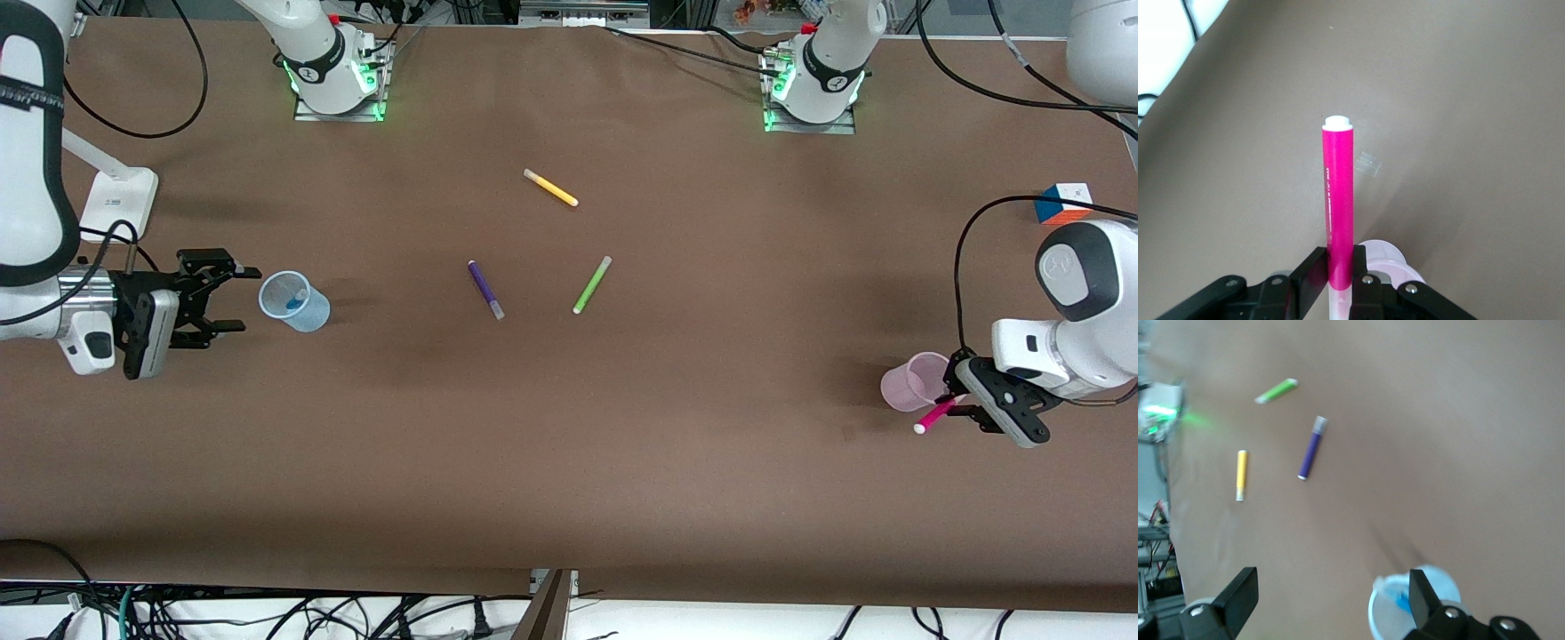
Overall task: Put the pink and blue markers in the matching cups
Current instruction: 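Drop the pink marker into the pink cup while the right gripper withdraws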
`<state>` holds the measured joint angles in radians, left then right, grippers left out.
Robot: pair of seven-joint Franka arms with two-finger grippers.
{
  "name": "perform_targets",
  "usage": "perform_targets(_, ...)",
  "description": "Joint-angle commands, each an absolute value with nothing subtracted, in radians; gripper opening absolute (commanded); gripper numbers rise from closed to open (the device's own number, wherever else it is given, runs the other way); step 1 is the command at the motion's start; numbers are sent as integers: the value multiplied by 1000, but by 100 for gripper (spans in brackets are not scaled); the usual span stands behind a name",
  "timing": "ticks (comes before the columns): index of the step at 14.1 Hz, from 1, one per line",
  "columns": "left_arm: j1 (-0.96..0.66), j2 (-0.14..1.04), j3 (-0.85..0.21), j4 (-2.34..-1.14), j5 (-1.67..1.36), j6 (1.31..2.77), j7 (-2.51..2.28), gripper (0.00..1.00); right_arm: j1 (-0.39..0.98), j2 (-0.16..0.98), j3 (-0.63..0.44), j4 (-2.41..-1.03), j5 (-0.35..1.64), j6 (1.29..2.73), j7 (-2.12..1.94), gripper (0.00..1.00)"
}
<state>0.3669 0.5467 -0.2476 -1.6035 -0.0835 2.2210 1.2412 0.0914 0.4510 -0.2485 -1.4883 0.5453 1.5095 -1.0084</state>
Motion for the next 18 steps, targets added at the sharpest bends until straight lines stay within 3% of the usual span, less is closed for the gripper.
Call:
perform_targets(1, 419, 552, -272, -1664, -155, 2256, 1359, 0, 132, 459, -241, -1413, 412, 1486, -694, 100)
perform_targets(4, 449, 545, -273, -1752, -225, 2292, 1422, 0, 158, 440, -238, -1404, 313, 1454, -405, 100)
perform_targets(9, 459, 548, -273, -1764, -244, 2292, 1440, 0, 149, 235, -49, -1523, 65, 1453, 26, 100)
perform_targets(10, 459, 548, -273, -1761, -244, 2289, 1440, 40, 144, 179, -46, -1572, 48, 1460, 22, 100)
perform_targets(12, 457, 549, -273, -1759, -244, 2287, 1440, 100, 137, 94, -46, -1612, 43, 1459, 18, 100)
perform_targets(15, 457, 546, -273, -1753, -242, 2286, 1440, 100, 101, -42, -48, -1614, -7, 1424, 20, 100)
perform_targets(18, 454, 523, -273, -1724, -238, 2261, 1427, 100, 97, -66, -60, -1605, -17, 1404, 20, 100)
